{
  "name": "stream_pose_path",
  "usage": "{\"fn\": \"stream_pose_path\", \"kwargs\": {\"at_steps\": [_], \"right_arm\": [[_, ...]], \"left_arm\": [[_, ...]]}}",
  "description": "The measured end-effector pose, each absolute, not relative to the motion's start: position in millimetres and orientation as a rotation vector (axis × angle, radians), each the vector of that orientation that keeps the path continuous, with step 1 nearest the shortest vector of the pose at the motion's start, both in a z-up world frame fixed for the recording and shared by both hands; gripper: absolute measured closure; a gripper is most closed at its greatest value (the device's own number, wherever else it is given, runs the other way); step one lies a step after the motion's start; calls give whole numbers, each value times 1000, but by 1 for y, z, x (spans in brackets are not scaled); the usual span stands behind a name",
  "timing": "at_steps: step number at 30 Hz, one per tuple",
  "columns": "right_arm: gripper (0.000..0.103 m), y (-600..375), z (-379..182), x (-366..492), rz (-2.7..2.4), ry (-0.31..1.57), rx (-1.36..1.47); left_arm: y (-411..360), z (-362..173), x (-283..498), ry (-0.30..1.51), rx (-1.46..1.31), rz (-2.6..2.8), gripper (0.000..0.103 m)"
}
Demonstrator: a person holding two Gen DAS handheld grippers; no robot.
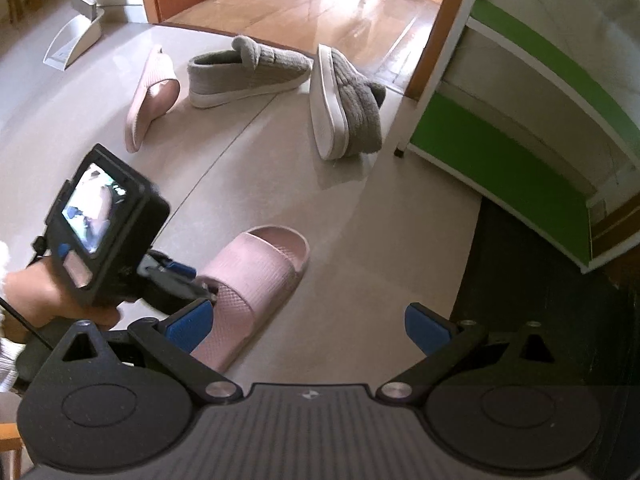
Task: Organize objects
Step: 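Lift and turn the pink slipper upright with the left gripper, lower it, then open the left gripper and release the upright pink slipper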
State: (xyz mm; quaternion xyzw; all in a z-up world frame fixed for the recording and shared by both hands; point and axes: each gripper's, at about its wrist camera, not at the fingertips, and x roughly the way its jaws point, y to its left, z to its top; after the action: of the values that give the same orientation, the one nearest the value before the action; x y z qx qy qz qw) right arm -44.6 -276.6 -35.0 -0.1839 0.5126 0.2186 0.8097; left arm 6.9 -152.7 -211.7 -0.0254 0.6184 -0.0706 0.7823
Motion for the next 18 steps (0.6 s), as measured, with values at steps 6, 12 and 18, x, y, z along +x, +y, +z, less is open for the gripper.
{"fn": "stream_pose_path", "kwargs": {"at_steps": [6,12,18], "right_arm": [[0,-277,-35,-53,572,995,-365],[0,-262,-44,-61,720,1010,-437],[0,-238,-76,-44,863,1013,-561]], "left_arm": [[-144,-161,-4,1221,82,-192,35],[-124,-127,4,1244,251,-212,21],[-110,-106,-7,1201,376,-201,13]]}}
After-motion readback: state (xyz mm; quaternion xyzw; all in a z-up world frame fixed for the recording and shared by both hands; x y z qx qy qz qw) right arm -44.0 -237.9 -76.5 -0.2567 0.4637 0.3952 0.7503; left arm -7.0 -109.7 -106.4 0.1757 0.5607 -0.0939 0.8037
